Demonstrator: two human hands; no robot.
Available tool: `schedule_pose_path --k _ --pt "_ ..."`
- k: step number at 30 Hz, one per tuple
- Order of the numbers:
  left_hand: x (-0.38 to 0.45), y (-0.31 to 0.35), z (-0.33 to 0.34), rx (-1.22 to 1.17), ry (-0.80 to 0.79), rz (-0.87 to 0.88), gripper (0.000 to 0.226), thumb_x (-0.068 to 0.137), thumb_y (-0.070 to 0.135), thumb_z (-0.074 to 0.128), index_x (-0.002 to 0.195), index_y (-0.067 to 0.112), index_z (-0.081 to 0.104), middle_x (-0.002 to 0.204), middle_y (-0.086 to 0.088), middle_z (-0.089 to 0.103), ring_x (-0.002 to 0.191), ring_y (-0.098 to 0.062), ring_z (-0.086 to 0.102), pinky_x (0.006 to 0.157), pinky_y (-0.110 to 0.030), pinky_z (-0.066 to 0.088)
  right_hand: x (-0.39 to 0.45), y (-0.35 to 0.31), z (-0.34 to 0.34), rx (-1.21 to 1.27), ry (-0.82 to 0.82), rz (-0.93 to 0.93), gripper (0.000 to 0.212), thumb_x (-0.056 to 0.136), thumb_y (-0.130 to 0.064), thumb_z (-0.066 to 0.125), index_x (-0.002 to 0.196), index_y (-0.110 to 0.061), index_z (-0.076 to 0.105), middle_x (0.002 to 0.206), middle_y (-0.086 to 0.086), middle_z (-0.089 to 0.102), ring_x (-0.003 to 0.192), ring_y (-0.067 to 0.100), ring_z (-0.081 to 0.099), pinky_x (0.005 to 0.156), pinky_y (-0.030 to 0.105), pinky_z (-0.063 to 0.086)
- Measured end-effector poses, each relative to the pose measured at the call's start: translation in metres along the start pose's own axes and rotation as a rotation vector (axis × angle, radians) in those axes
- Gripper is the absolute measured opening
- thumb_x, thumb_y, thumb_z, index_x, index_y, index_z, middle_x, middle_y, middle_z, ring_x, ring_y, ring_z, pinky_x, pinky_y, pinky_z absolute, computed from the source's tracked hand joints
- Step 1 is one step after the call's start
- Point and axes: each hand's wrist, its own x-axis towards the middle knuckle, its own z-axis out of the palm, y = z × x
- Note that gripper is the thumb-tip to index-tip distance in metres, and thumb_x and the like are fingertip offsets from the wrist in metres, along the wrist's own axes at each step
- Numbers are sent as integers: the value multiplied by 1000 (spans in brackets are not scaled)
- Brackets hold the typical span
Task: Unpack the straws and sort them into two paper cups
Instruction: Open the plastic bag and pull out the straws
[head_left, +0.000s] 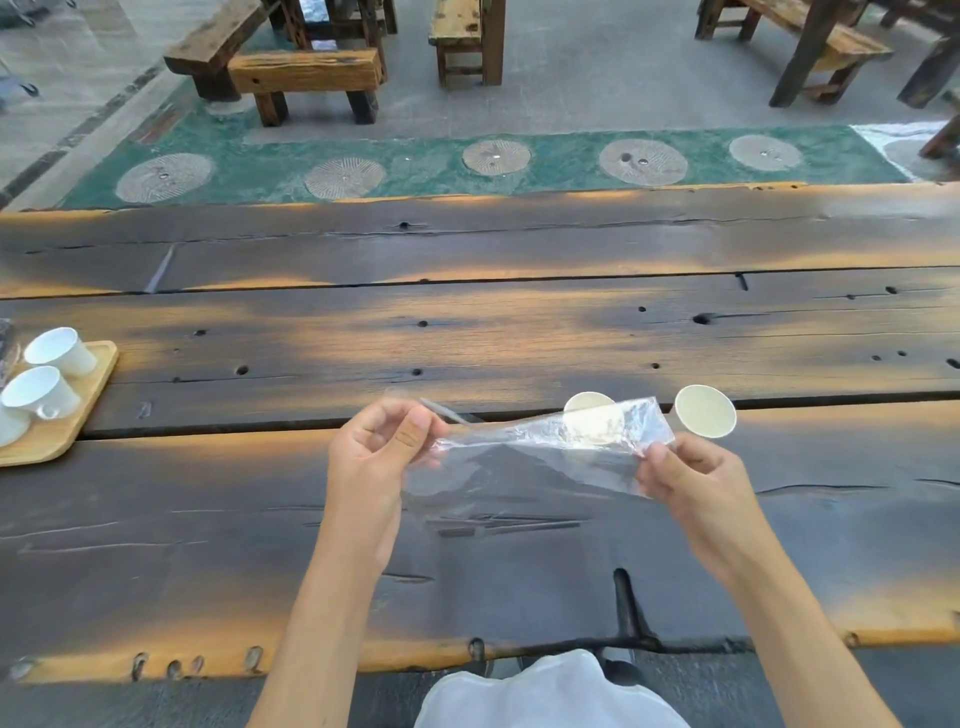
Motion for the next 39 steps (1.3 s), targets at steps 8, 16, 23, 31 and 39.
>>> schedule_pose_path --k 8,16,23,31,39 --pt "1 0 -4 -99 126 -64 18 90 16 64 76 15 75 77 -4 73 70 -16 59 65 -24 51 1 -14 6 -42 16 -93 17 80 -31 71 69 -17 75 75 15 57 61 12 52 65 25 45" --pt "3 -2 -4 -122 225 -119 11 94 9 62 87 7 70 75 -3 75 62 -10 61 70 -29 52 1 -17 8 -102 -2 -101 28 76 -45 74 73 -18 75 72 8 59 70 22 49 61 23 45" --pt "5 16 -1 580 -33 154 43 83 5 75 116 31 66 101 9 71 91 -6 64 81 -18 51 0 -29 12 -77 -77 -90 35 79 -50 75 71 -16 69 75 12 51 73 22 44 66 34 36" --pt "17 10 3 997 -264 341 14 80 40 67 90 35 75 87 19 67 95 -7 54 97 -30 29 2 -36 27 -72 -171 -128 24 87 -20 71 64 -18 66 64 6 49 55 12 41 53 18 36" --pt "19 8 5 849 -218 284 13 89 18 68 76 19 70 77 6 64 79 -15 57 70 -23 42 1 -34 26 -92 -190 -98 23 85 -23 72 65 -15 66 63 6 46 55 12 38 54 16 36"
